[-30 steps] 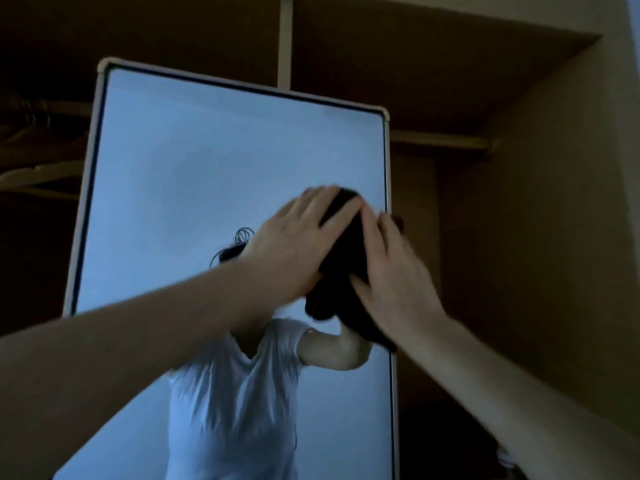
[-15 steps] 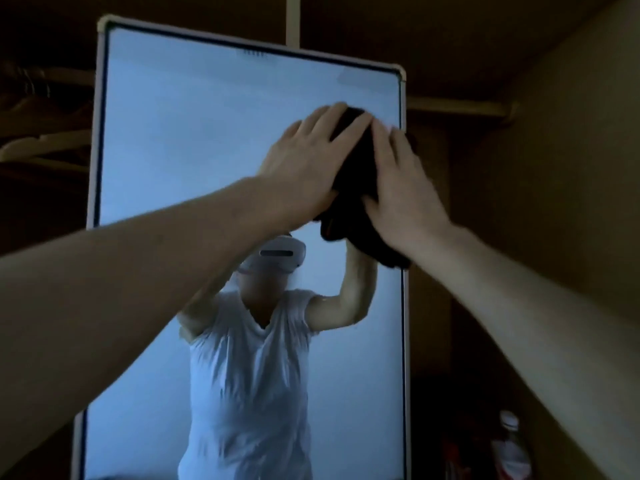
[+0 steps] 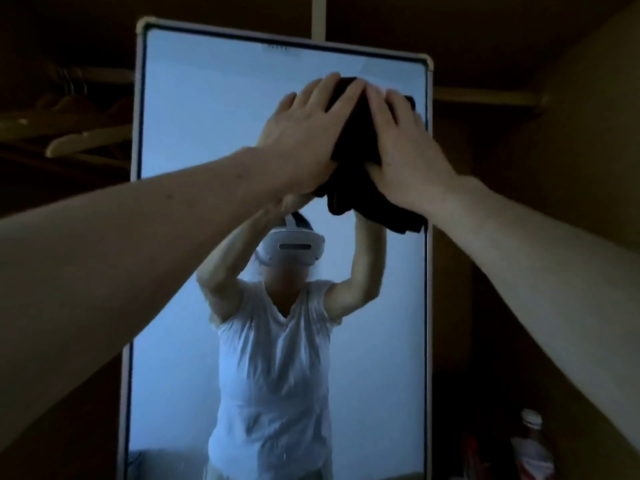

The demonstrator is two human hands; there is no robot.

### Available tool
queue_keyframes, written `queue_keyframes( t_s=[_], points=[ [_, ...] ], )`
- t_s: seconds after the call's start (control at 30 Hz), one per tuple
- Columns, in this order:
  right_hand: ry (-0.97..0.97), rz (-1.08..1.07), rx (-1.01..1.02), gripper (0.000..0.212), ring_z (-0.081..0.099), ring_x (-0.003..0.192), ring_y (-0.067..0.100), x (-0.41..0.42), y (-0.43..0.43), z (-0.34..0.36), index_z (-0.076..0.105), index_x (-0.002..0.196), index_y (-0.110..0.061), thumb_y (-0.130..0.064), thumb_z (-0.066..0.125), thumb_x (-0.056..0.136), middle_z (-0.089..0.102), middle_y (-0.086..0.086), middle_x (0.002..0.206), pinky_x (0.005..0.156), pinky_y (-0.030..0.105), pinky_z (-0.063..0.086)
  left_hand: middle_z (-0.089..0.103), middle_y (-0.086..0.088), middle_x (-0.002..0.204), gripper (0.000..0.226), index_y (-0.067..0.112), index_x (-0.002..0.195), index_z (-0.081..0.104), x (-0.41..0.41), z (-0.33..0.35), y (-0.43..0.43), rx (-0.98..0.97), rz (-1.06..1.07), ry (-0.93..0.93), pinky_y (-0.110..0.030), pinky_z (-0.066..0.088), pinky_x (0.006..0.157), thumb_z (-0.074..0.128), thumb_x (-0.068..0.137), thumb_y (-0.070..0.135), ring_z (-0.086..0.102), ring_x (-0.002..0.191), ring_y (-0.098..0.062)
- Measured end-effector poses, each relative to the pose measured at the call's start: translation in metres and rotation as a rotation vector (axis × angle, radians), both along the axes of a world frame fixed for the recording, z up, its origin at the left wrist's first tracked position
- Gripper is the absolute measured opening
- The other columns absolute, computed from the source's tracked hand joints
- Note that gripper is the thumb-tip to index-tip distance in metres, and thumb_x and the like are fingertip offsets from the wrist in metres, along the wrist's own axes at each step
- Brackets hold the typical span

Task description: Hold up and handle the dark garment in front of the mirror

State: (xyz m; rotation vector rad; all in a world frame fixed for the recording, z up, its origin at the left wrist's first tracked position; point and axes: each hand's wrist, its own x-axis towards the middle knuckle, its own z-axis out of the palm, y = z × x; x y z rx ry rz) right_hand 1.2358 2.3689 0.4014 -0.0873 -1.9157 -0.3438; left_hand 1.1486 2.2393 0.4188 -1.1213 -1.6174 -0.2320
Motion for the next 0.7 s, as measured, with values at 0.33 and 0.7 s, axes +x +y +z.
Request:
queue_keyframes(
  t_s=[0.33, 0.7],
  points=[
    [-0.094, -0.005, 0.157, 0.093, 0.033, 0.133, 0.041, -0.026, -0.005, -0.16, 0.014, 0.147, -0.004, -0.044, 0.065, 0.079, 0.028, 0.026, 0.148, 0.107, 0.047, 0.033, 0.035, -0.03, 0.144, 0.075, 0.001, 0.144, 0.033, -0.027, -0.156, -0.041, -0.068, -0.063, 0.102, -0.039, 0.017, 0.113, 0.036, 0.075, 0.029, 0.028, 0.134, -0.039],
    [0.063, -0.008, 0.094, 0.072, 0.022, 0.138, 0.037, -0.028, -0.016, -0.011, 0.007, 0.151, -0.009, -0.023, 0.049, 0.095, 0.015, 0.019, 0.154, 0.109, 0.043, 0.027, 0.01, -0.013, 0.157, 0.089, 0.018, 0.152, 0.007, -0.016, -0.017, -0.026, 0.054, -0.052, -0.086, -0.043, 0.022, 0.113, 0.059, 0.08, 0.02, 0.012, 0.144, -0.031]
  ],
)
